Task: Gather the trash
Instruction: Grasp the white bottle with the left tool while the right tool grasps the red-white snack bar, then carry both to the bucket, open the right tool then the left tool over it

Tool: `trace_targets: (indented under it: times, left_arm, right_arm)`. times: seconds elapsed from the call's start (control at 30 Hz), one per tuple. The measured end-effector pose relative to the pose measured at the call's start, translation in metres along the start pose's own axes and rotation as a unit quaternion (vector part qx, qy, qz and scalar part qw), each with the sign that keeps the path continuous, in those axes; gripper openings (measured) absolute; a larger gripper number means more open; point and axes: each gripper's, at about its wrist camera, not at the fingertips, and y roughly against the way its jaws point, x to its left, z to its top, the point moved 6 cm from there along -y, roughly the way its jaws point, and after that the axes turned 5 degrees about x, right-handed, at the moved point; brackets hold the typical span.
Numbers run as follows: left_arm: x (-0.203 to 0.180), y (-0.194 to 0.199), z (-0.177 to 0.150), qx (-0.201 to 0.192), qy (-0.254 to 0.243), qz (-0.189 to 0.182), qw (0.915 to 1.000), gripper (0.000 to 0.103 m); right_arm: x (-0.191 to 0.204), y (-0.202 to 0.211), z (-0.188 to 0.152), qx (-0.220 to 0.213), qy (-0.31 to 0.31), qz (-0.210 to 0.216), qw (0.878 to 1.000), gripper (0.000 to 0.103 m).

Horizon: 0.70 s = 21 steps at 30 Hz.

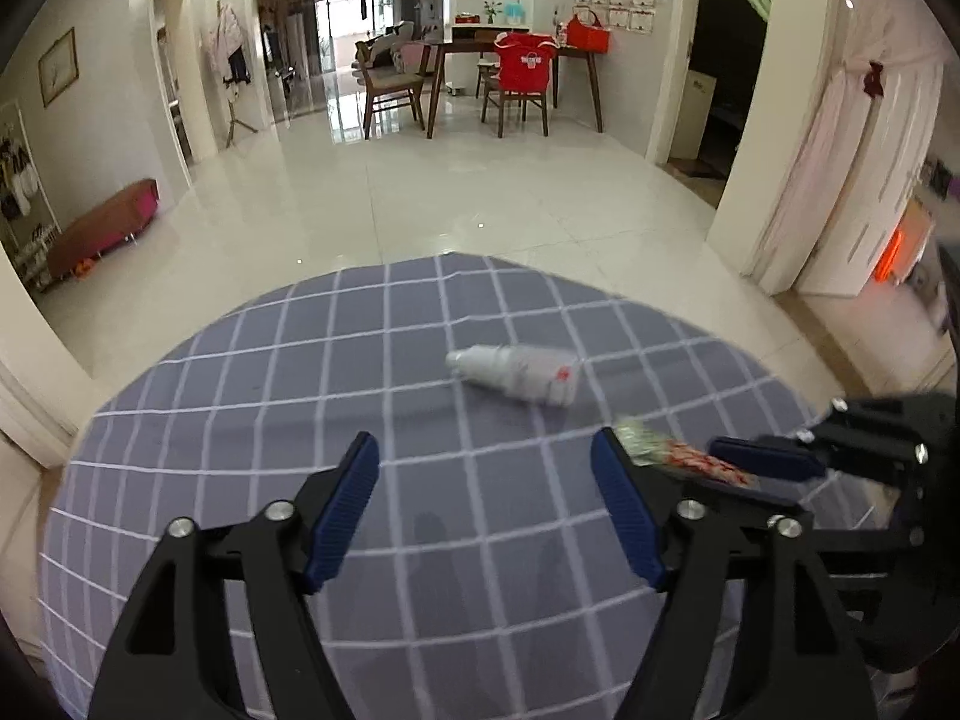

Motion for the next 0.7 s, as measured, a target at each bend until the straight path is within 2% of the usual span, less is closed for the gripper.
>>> trace_targets:
  times: [0.1,0.2,0.4,0.43,0.5,0.53,0.7]
  left_arm:
    - [-0.008,-0.008,0.012,-0.001,0.022,-0.004,0.9998,0.078]
    - [-0.015,-0.022,0.024,0.006,0.046,0.009,0.9989,0.078]
    - [-0.016,-0.051,0.031,0.042,0.084,0.041,0.9947,0.078]
    - [-0.014,-0.055,0.031,0.048,0.092,0.04,0.9938,0.077]
    - [-0.009,-0.055,0.031,0.041,0.095,0.06,0.9929,0.056]
    - [-0.007,-0.054,0.031,0.043,0.093,0.067,0.9925,0.051]
    - [0.001,-0.041,0.023,0.045,0.109,0.017,0.9928,0.05]
  right_arm:
    - [-0.028,0.006,-0.005,-0.014,-0.054,-0.01,0.998,0.021]
    - [-0.046,0.005,0.0,-0.024,-0.095,-0.013,0.995,0.021]
    - [-0.053,0.003,0.01,-0.029,-0.117,-0.012,0.993,0.021]
    - [-0.053,0.004,0.009,-0.03,-0.119,-0.005,0.992,0.021]
    - [-0.05,0.002,0.009,-0.031,-0.123,0.009,0.992,0.021]
    - [-0.05,0.004,0.008,-0.031,-0.123,0.009,0.992,0.021]
    - [-0.036,0.01,0.004,-0.032,-0.126,0.022,0.991,0.021]
